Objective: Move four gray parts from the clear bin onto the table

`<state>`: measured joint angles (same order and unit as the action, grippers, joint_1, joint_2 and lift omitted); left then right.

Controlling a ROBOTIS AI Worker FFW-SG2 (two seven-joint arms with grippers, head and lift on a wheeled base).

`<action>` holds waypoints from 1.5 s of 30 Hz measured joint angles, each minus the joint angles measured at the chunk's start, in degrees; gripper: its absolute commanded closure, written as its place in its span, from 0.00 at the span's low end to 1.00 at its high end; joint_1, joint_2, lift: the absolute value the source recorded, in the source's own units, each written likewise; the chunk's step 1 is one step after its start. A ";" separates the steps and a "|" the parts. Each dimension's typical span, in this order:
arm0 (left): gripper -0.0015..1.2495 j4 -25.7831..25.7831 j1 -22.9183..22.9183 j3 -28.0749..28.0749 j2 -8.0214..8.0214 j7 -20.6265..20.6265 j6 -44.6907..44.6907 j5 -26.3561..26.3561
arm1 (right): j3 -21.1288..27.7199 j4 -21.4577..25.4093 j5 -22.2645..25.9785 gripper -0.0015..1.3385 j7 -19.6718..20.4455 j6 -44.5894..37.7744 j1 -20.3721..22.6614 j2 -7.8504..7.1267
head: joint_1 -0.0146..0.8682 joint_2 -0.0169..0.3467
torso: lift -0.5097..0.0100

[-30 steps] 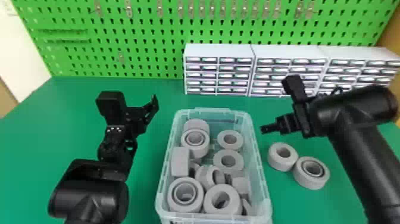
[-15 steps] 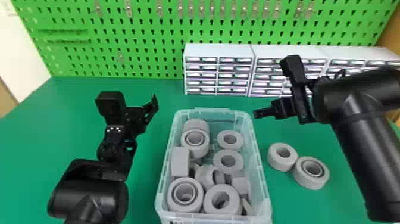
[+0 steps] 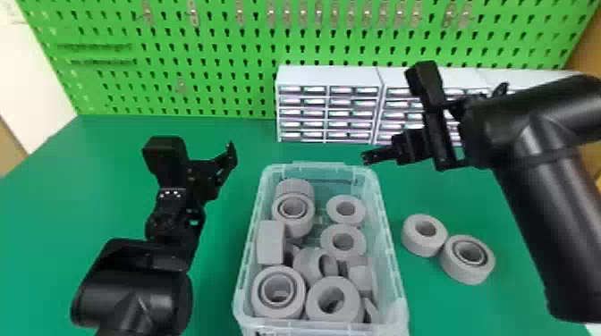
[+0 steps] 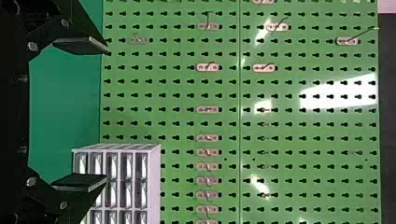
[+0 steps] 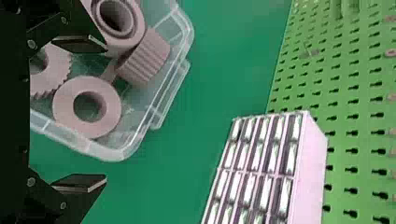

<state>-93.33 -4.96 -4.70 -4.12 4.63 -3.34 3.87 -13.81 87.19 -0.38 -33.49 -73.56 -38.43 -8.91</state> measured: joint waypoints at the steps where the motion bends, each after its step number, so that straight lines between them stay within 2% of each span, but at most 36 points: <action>1: 0.23 -0.01 -0.04 0.00 0.00 0.00 0.03 0.00 | -0.34 0.11 0.35 0.22 0.00 -0.07 -0.17 0.03 | 0.80 0.24 | 0.88; 8: 0.23 -0.02 -0.07 0.00 0.00 0.02 0.09 0.00 | -3.87 0.42 2.48 0.22 0.00 -0.54 -1.57 0.28 | 0.80 0.24 | 0.88; 20: 0.23 -0.01 -0.20 0.05 0.01 0.02 0.09 0.00 | -8.09 -1.16 3.33 0.23 0.00 -0.21 -3.21 0.65 | 0.80 0.24 | 0.88; 35: 0.23 -0.01 -0.15 0.23 -0.01 0.02 0.09 -0.18 | -15.47 -6.87 6.54 0.24 0.00 4.25 -4.83 1.08 | 0.80 0.24 | 0.88; 45: 0.23 -0.01 -0.22 0.23 0.00 0.02 0.09 -0.21 | -17.80 -9.54 10.45 0.24 1.45 9.18 -4.83 1.16 | 0.80 0.24 | 0.88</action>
<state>-93.33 -5.18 -4.47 -4.12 4.65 -3.25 3.66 -31.61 77.65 10.07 -32.04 -64.39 -43.26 -7.74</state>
